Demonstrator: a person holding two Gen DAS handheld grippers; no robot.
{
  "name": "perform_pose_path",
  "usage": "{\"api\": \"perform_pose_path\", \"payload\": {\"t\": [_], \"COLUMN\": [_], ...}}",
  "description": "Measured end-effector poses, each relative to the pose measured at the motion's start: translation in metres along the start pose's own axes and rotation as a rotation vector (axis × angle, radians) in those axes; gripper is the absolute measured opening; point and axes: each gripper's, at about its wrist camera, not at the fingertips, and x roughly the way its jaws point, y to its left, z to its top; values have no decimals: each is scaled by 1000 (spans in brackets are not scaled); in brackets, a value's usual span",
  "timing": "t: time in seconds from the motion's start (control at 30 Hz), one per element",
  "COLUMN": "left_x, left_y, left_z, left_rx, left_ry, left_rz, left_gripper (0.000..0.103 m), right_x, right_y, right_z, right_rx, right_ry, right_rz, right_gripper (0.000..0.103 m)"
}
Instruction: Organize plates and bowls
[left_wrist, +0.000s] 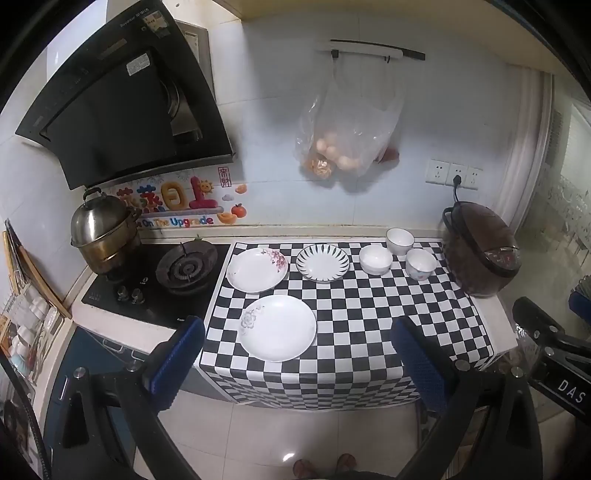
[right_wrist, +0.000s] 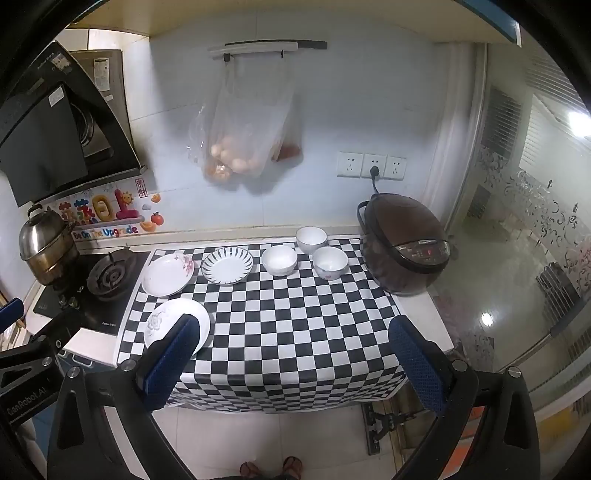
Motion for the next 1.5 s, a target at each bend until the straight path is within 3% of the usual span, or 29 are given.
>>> {"api": "perform_pose_path", "payload": {"t": [1.5], "left_x": [7], "left_y": [-1], "left_z": [-4], "left_rx": [-13], "left_ry": [17], "left_rz": [-29], "left_gripper": [103], "right_x": [9], "right_y": [-2], "right_z": [-7], "right_rx": [2], "right_ry": [11], "right_rz": [-6], "right_gripper": [103]}}
